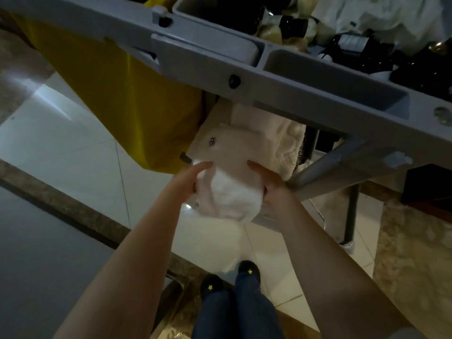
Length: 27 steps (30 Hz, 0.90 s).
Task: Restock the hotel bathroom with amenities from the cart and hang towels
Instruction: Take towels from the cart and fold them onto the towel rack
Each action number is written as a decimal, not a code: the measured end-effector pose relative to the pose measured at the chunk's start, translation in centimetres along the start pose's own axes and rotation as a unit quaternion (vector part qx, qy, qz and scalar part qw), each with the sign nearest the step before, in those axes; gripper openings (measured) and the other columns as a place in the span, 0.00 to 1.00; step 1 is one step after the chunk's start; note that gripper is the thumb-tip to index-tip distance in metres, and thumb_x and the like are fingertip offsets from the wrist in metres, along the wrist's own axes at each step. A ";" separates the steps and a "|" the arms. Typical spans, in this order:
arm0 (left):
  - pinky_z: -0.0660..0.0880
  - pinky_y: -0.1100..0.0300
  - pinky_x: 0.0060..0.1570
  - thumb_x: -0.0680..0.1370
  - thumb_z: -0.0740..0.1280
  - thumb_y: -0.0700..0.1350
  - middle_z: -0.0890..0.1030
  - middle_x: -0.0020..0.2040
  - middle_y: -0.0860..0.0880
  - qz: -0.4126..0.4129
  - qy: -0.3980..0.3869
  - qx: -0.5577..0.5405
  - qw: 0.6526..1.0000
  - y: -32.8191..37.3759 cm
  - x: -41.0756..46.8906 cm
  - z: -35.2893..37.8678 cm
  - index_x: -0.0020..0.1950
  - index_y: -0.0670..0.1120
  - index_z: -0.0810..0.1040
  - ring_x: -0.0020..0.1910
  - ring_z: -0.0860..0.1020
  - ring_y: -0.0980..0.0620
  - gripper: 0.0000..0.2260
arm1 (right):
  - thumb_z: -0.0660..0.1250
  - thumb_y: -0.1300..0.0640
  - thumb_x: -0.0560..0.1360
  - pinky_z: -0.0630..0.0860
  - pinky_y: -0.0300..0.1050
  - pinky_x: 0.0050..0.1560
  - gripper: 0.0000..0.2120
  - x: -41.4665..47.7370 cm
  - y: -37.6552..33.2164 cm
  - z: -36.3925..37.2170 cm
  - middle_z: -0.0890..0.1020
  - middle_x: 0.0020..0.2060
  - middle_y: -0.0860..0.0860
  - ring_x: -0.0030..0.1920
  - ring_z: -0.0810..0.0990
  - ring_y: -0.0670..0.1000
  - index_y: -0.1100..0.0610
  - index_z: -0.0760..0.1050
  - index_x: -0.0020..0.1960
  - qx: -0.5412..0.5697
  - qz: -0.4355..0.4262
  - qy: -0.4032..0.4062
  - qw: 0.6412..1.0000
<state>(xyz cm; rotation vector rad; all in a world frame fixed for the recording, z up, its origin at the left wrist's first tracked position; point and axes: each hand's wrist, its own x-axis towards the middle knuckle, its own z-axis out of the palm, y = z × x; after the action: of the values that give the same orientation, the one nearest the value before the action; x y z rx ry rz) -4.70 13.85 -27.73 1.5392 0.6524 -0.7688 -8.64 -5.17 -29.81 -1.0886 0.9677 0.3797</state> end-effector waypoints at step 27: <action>0.81 0.55 0.44 0.75 0.68 0.40 0.84 0.49 0.46 0.091 -0.191 -0.050 0.976 3.8 -13.6 -2.4 0.57 0.46 0.77 0.47 0.83 0.47 0.11 | 0.78 0.51 0.60 0.76 0.58 0.58 0.33 -14.4 -3.6 1.4 0.82 0.54 0.59 0.55 0.81 0.61 0.58 0.75 0.62 -0.023 -0.060 -0.168 0.984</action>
<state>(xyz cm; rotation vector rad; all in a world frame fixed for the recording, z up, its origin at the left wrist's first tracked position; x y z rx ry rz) -9.91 16.23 -14.54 1.2911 0.2575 -0.8489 -13.46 -2.94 -15.84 -1.0765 0.5944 0.4709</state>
